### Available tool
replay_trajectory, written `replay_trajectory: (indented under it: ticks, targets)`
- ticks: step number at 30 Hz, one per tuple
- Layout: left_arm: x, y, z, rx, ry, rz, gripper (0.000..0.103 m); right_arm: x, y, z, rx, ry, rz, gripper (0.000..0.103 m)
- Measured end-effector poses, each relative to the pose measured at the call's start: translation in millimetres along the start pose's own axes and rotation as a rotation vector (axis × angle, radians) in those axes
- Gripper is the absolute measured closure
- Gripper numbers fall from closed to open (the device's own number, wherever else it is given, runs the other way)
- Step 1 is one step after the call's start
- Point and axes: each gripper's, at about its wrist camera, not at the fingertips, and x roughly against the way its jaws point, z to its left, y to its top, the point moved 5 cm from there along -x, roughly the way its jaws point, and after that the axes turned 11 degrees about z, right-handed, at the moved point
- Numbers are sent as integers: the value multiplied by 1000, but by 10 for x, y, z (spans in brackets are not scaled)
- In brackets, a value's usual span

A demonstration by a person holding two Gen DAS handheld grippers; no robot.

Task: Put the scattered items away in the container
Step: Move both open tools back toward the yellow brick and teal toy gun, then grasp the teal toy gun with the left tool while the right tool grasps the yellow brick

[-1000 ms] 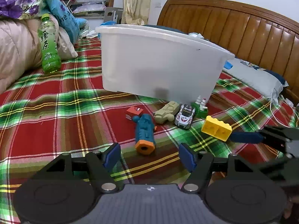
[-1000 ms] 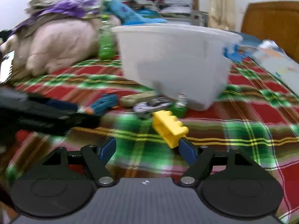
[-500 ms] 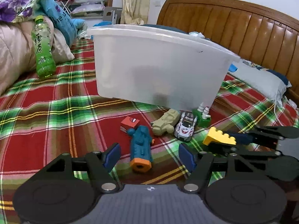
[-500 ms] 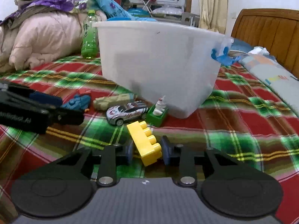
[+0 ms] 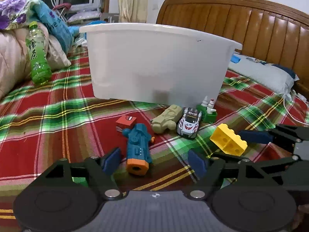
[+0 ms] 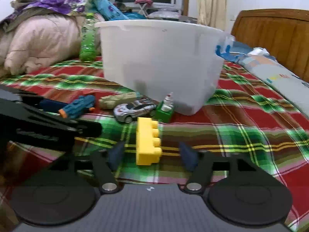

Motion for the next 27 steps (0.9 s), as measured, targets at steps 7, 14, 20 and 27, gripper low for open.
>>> replay_trajectory:
  ticks: [7,14,20,27]
  targets:
    - [-21,15,-41,-41,-8,57,17,-48,1,75,38,33,42,0]
    - [-39,31,-67,-42,2,84,14,-22,-28,87,36,16,55,0]
    - [-9,59,-62,-38,-18,65,15,-13,-5,124,61,-6,22,3]
    - [7,85,-38,-30,-29,45,61,3,30,100,56,1,2,26]
